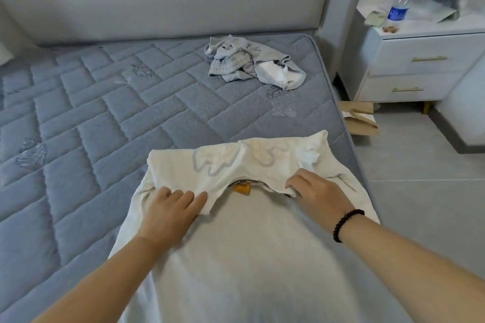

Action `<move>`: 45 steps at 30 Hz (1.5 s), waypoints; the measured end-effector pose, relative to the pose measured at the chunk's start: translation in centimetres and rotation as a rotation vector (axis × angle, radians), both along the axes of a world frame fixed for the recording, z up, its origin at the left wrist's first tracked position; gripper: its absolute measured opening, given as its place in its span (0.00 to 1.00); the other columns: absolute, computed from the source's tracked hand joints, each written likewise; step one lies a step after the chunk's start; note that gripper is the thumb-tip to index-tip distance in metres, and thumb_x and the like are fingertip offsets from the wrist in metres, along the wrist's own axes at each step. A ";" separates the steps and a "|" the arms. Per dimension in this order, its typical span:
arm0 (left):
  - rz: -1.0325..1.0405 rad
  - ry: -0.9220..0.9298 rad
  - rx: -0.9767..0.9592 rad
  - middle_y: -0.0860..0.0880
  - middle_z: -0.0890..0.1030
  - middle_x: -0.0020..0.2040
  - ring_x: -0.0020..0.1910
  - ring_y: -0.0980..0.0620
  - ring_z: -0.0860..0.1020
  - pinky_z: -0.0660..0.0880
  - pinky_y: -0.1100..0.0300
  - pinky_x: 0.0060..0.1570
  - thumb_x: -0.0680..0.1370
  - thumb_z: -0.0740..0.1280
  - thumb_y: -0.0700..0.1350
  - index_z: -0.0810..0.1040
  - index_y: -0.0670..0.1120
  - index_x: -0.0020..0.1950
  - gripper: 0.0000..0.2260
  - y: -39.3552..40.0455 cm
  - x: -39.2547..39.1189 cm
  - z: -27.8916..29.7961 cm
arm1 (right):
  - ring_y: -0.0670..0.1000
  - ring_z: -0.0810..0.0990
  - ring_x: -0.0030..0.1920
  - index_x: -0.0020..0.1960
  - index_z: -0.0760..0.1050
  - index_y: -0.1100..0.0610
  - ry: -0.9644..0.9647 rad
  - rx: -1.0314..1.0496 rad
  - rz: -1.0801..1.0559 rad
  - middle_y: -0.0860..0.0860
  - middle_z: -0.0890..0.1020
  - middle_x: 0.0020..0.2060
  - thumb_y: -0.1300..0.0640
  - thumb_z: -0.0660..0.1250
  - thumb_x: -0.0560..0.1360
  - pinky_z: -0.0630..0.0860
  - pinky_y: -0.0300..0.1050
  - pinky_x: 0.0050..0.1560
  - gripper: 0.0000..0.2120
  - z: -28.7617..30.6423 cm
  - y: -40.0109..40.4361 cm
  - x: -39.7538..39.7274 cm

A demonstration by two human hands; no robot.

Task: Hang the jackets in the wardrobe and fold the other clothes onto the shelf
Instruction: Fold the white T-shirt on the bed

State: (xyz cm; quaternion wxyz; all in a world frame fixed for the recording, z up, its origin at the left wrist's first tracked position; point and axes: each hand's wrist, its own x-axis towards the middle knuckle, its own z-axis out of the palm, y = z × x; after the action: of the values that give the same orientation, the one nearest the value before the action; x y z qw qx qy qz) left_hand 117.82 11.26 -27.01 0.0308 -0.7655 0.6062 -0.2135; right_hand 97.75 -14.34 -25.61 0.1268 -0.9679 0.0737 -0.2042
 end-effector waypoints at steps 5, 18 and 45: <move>-0.193 -0.045 0.014 0.51 0.71 0.29 0.23 0.49 0.70 0.69 0.61 0.26 0.75 0.57 0.41 0.71 0.45 0.62 0.15 7.5 -4.5 0.3 | 0.52 0.70 0.27 0.36 0.78 0.60 0.107 -0.155 0.069 0.52 0.74 0.32 0.77 0.71 0.57 0.69 0.44 0.21 0.16 1.2 2.3 -8.0; -0.059 0.100 0.133 0.43 0.69 0.72 0.69 0.45 0.68 0.52 0.44 0.70 0.71 0.55 0.42 0.69 0.53 0.72 0.29 19.8 -17.7 0.1 | 0.51 0.72 0.28 0.31 0.73 0.58 0.227 -0.099 0.058 0.51 0.74 0.31 0.73 0.75 0.48 0.65 0.41 0.22 0.18 -0.7 16.1 -21.4; 0.245 1.204 -0.088 0.57 0.80 0.52 0.51 0.59 0.79 0.71 0.75 0.52 0.78 0.61 0.38 0.80 0.49 0.59 0.14 0.4 -28.5 4.1 | 0.55 0.82 0.43 0.49 0.77 0.61 0.090 1.306 -0.775 0.53 0.82 0.41 0.64 0.63 0.73 0.80 0.56 0.51 0.07 -0.4 12.6 -22.0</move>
State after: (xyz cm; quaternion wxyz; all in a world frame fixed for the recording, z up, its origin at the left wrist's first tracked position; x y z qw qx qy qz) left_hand 89.30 11.63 -22.87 -0.3242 -0.8163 0.4153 0.2367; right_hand 75.72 -1.76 -25.98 0.5901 -0.6084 0.5193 -0.1094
